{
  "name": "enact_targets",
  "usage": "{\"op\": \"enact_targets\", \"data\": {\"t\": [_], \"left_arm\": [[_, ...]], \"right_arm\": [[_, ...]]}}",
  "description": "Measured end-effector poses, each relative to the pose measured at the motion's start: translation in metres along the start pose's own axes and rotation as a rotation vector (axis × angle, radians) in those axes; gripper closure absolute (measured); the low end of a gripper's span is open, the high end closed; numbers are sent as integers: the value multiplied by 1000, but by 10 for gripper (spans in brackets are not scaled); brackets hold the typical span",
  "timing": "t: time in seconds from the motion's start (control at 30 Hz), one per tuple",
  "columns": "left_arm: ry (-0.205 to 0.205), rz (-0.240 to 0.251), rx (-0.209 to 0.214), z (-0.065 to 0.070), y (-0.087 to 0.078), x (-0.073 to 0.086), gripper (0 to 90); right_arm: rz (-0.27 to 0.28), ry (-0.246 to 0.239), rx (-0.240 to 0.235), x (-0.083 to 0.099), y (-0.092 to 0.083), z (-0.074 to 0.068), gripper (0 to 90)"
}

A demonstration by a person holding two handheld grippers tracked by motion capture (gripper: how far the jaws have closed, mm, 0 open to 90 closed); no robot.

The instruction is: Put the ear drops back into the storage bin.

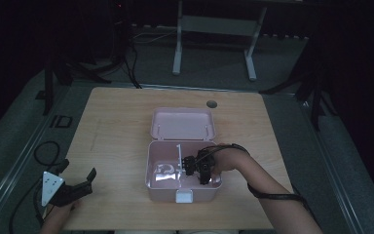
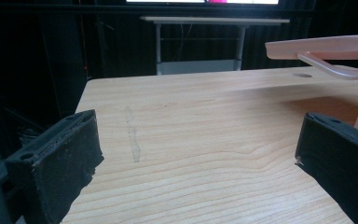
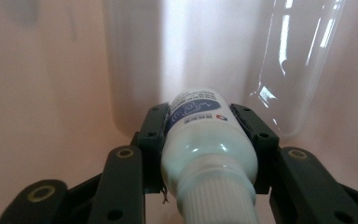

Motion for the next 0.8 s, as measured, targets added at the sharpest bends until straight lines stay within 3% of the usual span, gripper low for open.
{"op": "enact_targets", "data": {"t": [0.3, 0.8], "left_arm": [[1, 1, 2, 0, 0, 0, 4], [2, 1, 2, 0, 0, 0, 4]], "right_arm": [[-36, 16, -5, -2, 14, 6, 594], [-63, 13, -15, -3, 21, 8, 592]]}}
Point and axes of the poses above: each handheld gripper's, and its own axes: y roughly forward along the jaws, x roughly out of its underside, z roughly to its right, the point moved 8 cm from there along y, roughly forward along the jaws, and after that the axes turned 4 degrees about -z, right-handed, at the moved point
